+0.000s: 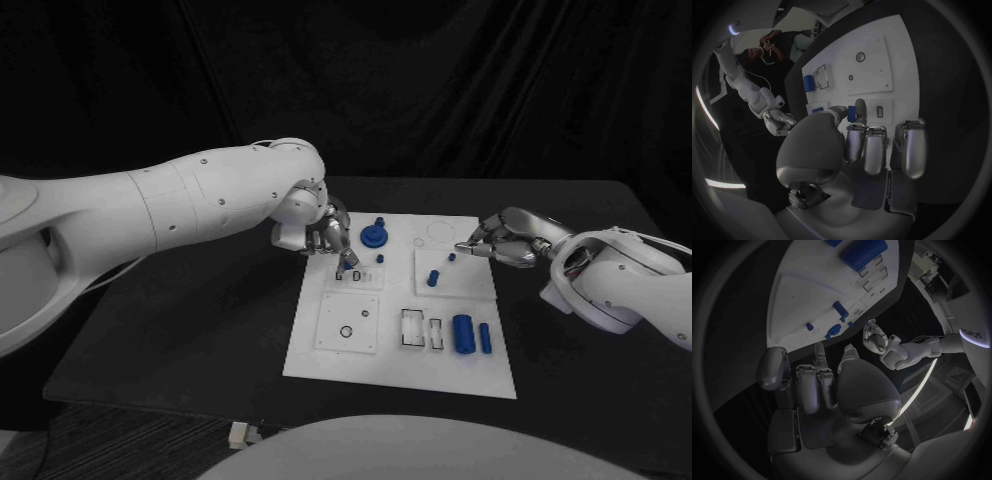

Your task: Assemble the parts on the task board

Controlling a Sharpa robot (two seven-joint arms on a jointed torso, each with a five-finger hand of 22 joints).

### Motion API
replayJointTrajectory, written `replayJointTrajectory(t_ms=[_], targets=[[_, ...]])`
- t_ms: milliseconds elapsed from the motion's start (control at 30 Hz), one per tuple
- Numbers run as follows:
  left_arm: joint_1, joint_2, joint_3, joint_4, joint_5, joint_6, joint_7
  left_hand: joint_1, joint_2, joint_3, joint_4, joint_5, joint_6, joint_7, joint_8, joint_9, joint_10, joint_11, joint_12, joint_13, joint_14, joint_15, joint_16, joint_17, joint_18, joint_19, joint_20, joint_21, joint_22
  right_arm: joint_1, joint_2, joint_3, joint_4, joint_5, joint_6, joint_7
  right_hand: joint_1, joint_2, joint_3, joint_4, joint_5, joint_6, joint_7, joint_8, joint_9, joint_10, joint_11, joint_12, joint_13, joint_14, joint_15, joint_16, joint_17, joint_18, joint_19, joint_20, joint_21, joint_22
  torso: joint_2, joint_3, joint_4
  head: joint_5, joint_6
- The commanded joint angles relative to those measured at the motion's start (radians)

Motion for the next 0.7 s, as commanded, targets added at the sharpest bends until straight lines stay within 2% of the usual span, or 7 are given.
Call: replayJointTrajectory(t_ms=[33, 200, 267, 500, 700], targets=[[0.004, 0.028, 0.001, -0.041, 0.137, 0.171, -0.079, -0.016, 0.002, 0.185, -0.175, 0.016, 0.013, -0.007, 0.012, 0.013, 0.031, -0.004, 0.016, 0.129, 0.092, -0.003, 0.015, 0.231, 0.012, 0.034, -0.003, 0.008, 0.219, -0.002, 0.0, 0.001, 0.002, -0.002, 0.01, -0.012, 0.002, 0.007, -0.006, -0.002, 0.004, 0.0, -0.005, 0.003, 0.002, 0.092, -0.009, -0.007, 0.248, 0.067, -0.006, -0.006, 0.102, 0.017, -0.004, -0.003, -0.005, 0.112, 0.001, -0.0004, -0.0001, 0.002, 0.0], [0.005, 0.077, 0.001, -0.108, 0.156, 0.215, -0.101, -0.11, 0.007, 0.29, -0.239, 0.027, 0.002, -0.016, 0.074, 0.11, 0.042, -0.01, 0.044, 0.156, 0.1, -0.007, 0.038, 0.251, 0.011, 0.038, -0.008, 0.021, 0.221, -0.002, 0.003, 0.001, 0.003, -0.002, 0.01, -0.011, 0.002, 0.007, -0.006, -0.002, 0.004, 0.0, -0.005, 0.003, 0.002, 0.092, -0.009, -0.007, 0.248, 0.067, -0.006, -0.006, 0.102, 0.017, -0.004, -0.003, -0.005, 0.112, 0.0, 0.0, -0.0003, 0.007, 0.0], [0.004, 0.094, 0.001, -0.131, 0.16, 0.223, -0.106, -0.136, 0.011, 0.309, -0.254, 0.024, -0.003, -0.015, 0.084, 0.131, 0.042, -0.01, 0.046, 0.158, 0.101, -0.008, 0.04, 0.252, 0.011, 0.037, -0.008, 0.022, 0.221, -0.002, 0.003, 0.001, 0.004, -0.002, 0.009, -0.009, 0.002, 0.007, -0.006, -0.002, 0.004, 0.0, -0.005, 0.003, 0.002, 0.092, -0.009, -0.007, 0.248, 0.067, -0.006, -0.006, 0.102, 0.017, -0.004, -0.003, -0.005, 0.112, 0.001, -0.0002, -0.0001, 0.007, 0.0], [0.002, 0.139, 0.001, -0.2, 0.164, 0.209, -0.118, -0.154, 0.019, 0.322, -0.267, 0.025, -0.009, -0.015, 0.095, 0.155, 0.047, -0.01, 0.054, 0.165, 0.103, -0.008, 0.046, 0.258, 0.009, 0.04, -0.008, 0.029, 0.223, -0.002, 0.001, 0.001, 0.012, -0.002, 0.005, -0.005, 0.002, 0.008, -0.007, -0.002, 0.004, 0.0, -0.005, 0.004, 0.002, 0.093, -0.009, -0.006, 0.249, 0.067, -0.006, -0.006, 0.103, 0.017, -0.003, -0.003, -0.005, 0.112, 0.0, -0.0001, -0.0002, 0.001, 0.0], [-0.008, 0.169, 0.001, -0.253, 0.165, 0.193, -0.122, -0.159, 0.023, 0.327, -0.276, 0.028, -0.014, -0.016, 0.099, 0.167, 0.049, -0.011, 0.059, 0.169, 0.105, -0.009, 0.05, 0.261, 0.008, 0.042, -0.009, 0.033, 0.224, -0.002, 0.002, 0.001, 0.017, -0.002, 0.003, -0.002, 0.002, 0.008, -0.007, -0.002, 0.004, 0.0, -0.005, 0.004, 0.002, 0.093, -0.009, -0.006, 0.249, 0.067, -0.006, -0.006, 0.103, 0.017, -0.003, -0.003, -0.005, 0.112, 0.0, 0.0, -0.0003, -0.004, 0.0]])
